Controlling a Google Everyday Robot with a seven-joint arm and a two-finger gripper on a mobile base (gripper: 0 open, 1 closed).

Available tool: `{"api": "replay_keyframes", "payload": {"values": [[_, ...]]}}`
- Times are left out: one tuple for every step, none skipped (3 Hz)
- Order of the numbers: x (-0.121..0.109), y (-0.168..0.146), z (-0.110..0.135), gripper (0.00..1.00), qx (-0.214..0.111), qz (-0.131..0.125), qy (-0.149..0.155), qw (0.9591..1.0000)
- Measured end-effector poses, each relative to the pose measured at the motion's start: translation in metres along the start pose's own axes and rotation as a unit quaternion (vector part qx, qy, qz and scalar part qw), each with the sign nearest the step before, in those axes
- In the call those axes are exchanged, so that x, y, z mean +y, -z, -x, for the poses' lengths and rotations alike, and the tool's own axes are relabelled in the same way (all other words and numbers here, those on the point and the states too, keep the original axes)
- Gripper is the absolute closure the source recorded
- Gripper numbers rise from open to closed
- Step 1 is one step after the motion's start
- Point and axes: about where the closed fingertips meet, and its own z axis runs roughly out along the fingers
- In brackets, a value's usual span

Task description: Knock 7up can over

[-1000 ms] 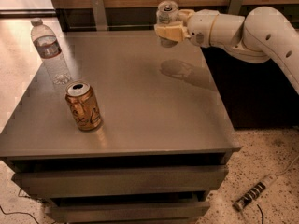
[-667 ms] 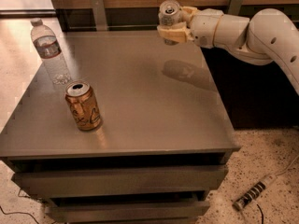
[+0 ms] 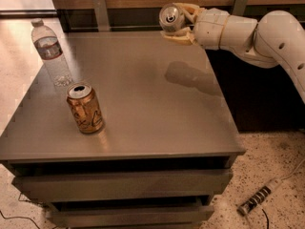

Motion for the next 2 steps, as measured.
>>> {"api": "replay_keyframes", "payload": {"values": [[0.0013,-0.0031,0.0022,1.00,-0.002,0.002,0.037,0.9993],[0.0050,-0.0057,-0.0026,1.00,-0.001,0.000,0.049,0.9988]]}}
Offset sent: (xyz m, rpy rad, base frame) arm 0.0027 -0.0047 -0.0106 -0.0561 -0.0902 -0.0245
